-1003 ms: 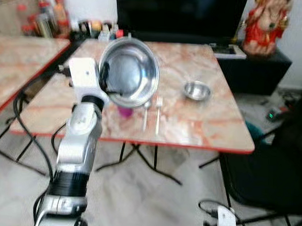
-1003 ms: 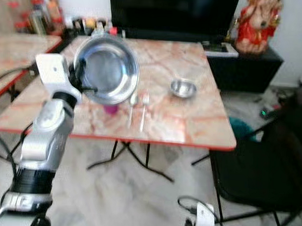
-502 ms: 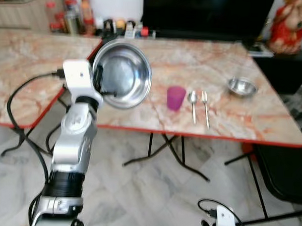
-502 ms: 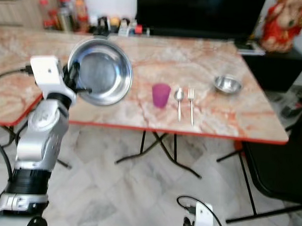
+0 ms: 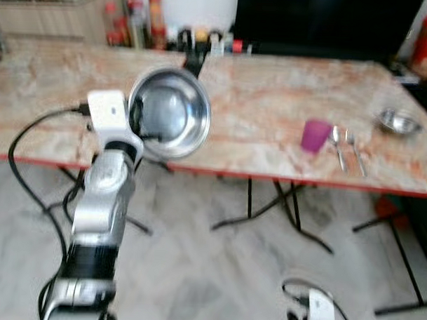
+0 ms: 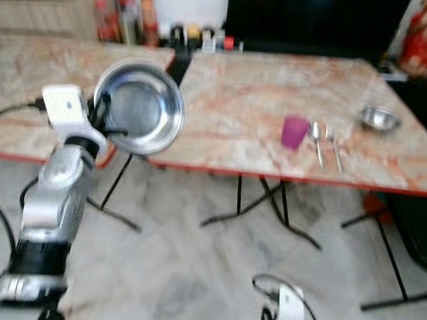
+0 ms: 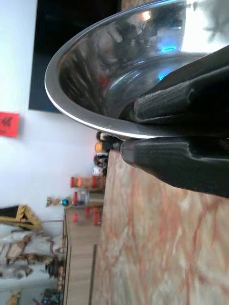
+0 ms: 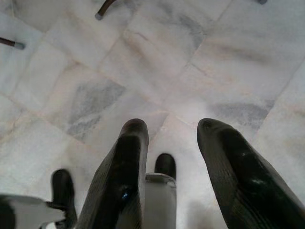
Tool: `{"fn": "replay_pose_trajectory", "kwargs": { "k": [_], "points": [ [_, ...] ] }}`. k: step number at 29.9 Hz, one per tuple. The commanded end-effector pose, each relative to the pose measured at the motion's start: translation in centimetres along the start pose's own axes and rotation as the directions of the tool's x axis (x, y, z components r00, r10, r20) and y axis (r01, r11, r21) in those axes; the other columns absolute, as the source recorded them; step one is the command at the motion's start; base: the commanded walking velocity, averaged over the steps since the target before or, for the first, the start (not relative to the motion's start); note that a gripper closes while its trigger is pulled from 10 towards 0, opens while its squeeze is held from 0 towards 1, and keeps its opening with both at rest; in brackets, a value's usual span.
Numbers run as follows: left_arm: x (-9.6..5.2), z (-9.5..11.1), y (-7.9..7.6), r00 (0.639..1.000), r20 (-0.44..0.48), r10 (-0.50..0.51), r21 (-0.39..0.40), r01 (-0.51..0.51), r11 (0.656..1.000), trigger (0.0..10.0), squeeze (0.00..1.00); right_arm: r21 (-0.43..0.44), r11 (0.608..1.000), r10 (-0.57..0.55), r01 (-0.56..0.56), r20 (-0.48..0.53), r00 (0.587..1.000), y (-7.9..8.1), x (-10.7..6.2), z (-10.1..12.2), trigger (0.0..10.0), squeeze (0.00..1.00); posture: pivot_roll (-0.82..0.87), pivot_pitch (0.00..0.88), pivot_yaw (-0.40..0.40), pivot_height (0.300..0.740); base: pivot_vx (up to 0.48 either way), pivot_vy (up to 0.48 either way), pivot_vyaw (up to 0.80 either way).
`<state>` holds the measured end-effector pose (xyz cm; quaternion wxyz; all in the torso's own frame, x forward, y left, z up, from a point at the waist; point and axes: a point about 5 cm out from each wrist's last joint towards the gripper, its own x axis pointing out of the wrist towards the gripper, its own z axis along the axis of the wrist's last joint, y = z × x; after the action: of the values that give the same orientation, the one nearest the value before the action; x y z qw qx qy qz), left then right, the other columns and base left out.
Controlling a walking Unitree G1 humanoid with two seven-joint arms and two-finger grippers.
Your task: Setting the table
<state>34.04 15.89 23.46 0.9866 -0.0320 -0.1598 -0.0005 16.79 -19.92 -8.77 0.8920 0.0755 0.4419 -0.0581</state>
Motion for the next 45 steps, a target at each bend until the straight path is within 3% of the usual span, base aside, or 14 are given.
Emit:
{"fn": "replay_pose_trajectory", "kwargs": {
  "k": [1,15,45],
  "points": [
    [-0.1,0.0,1.1,0.999,-0.001,0.034,0.031,-0.034,0.999,10.0,0.00,0.008,1.000,0.013,-0.013,0.004,1.000,0.6,0.1,0.1,10.0,0.00,0.10,0.000,-0.038,0.740,0.000,0.480,0.00],
    [-0.7,-1.6,2.1,0.997,-0.052,0.059,0.033,-0.057,0.998,10.0,0.00,0.006,1.000,0.011,-0.011,0.002,1.000,0.6,0.1,0.0,10.0,0.00,0.10,0.000,-0.029,0.740,0.000,0.480,0.00],
    [-0.6,-1.5,2.0,0.998,-0.044,0.048,0.043,-0.046,0.998,10.0,0.00,0.003,1.000,0.009,-0.009,0.005,1.000,0.5,0.1,0.0,10.0,0.00,0.11,0.000,-0.033,0.740,0.000,0.480,0.00]
  ]
}}
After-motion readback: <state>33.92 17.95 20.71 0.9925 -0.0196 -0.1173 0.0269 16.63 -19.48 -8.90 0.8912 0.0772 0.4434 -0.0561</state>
